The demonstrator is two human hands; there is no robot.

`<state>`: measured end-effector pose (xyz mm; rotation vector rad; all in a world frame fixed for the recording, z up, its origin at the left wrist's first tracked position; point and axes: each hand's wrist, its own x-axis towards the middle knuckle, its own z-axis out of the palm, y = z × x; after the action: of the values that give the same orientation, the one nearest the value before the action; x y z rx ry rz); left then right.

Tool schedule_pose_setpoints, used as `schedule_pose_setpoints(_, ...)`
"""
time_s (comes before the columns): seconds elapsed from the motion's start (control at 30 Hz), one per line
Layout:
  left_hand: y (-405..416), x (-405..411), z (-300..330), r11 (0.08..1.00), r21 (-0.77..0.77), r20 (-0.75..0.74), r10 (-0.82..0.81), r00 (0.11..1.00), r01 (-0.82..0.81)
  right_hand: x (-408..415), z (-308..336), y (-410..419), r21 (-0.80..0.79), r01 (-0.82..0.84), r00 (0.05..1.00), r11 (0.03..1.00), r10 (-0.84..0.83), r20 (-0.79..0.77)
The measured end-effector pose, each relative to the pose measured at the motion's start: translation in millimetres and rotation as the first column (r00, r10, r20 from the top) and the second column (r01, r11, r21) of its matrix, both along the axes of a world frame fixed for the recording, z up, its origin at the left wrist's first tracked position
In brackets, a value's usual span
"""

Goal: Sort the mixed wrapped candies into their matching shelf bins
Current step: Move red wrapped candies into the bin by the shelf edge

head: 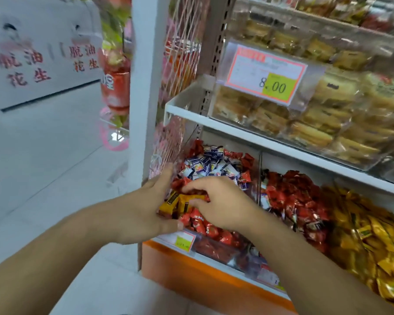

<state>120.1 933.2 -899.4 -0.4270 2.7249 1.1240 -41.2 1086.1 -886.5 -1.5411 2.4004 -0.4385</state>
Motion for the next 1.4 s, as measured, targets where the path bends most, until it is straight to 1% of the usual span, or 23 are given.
schedule_pose_setpoints(0.1,1.6,-0.8,2.3,1.000,-0.011,0.012,0.007,1.000,-0.007,-4.3,-6.1,-12.6,0.060,-0.020,0.998,0.998,0.024,-0.065)
schedule_pose_setpoints(0.23,2.5,-0.2,5.4,1.000,-0.018,0.010,0.011,1.000,-0.011,-5.1,-10.8,-17.2,0.094,0.034,0.990,0.995,-0.021,-0.139)
schedule_pose_setpoints(0.37,4.5,0.7,9.3,1.000,-0.011,0.000,0.027,1.000,-0.027,-4.1,-12.7,-17.3,0.078,0.045,0.976,0.996,-0.027,-0.214)
schedule_pose_setpoints(0.47,6.0,0.2,10.1,0.999,-0.019,-0.026,0.040,0.999,-0.041,-6.8,-14.8,-11.9,0.023,0.033,0.977,0.999,-0.028,-0.210)
schedule_pose_setpoints(0.57,10.3,-0.6,13.8,0.997,-0.044,-0.043,0.064,0.997,-0.066,-11.0,-13.6,-4.3,-0.094,0.043,0.984,0.995,-0.058,-0.168)
schedule_pose_setpoints(0.63,14.8,-2.0,18.4,0.991,-0.099,-0.083,0.087,0.993,-0.095,-12.3,-8.0,-0.3,-0.203,0.085,0.986,0.975,-0.111,-0.123)
schedule_pose_setpoints(0.73,18.8,-6.8,23.2,0.958,-0.233,-0.226,0.110,0.968,-0.164,-13.3,5.7,6.3,-0.374,0.191,0.979,0.908,-0.206,0.000)
schedule_pose_setpoints(0.8,22.9,-13.8,25.1,0.937,-0.289,-0.340,0.090,0.936,-0.195,-13.8,13.0,11.2,-0.413,0.252,0.968,0.875,-0.231,0.100)
schedule_pose_setpoints(0.87,28.7,-21.6,25.7,0.931,-0.281,-0.420,0.098,0.902,-0.232,-12.3,18.0,16.8,-0.427,0.266,0.960,0.865,-0.199,0.196)
schedule_pose_setpoints(0.93,34.8,-26.7,27.4,0.933,-0.218,-0.447,0.165,0.879,-0.286,-9.8,19.9,22.1,-0.448,0.263,0.953,0.854,-0.157,0.261)
schedule_pose_setpoints(1.0,38.0,-28.3,29.8,0.917,-0.206,-0.433,0.228,0.872,-0.342,-8.3,18.7,25.4,-0.443,0.272,0.950,0.854,-0.164,0.266)
schedule_pose_setpoints(1.07,36.4,-25.8,31.9,0.897,-0.215,-0.424,0.270,0.864,-0.386,-7.5,14.1,24.8,-0.387,0.276,0.953,0.880,-0.197,0.232)
schedule_pose_setpoints(1.13,32.3,-21.2,35.1,0.881,-0.189,-0.422,0.327,0.846,-0.435,-6.2,7.8,18.5,-0.294,0.244,0.967,0.924,-0.209,0.145)
schedule_pose_setpoints(1.23,28.0,-13.0,36.0,0.869,-0.151,-0.389,0.387,0.836,-0.472,-4.1,-6.6,3.7,-0.154,0.129,0.989,0.980,-0.138,-0.046)
schedule_pose_setpoints(1.3,27.0,-9.7,35.0,0.876,-0.126,-0.375,0.393,0.840,-0.466,-2.5,-13.6,-4.1,-0.071,0.096,0.978,0.993,-0.107,-0.182)
schedule_pose_setpoints(1.37,27.6,-10.1,33.7,0.885,-0.103,-0.378,0.388,0.841,-0.454,-0.9,-16.5,-7.9,-0.045,0.095,0.957,0.994,-0.104,-0.271)
schedule_pose_setpoints(1.4,27.9,-11.7,32.6,0.889,-0.078,-0.386,0.390,0.836,-0.451,-0.3,-16.8,-7.8,-0.068,0.097,0.954,0.993,-0.112,-0.279)
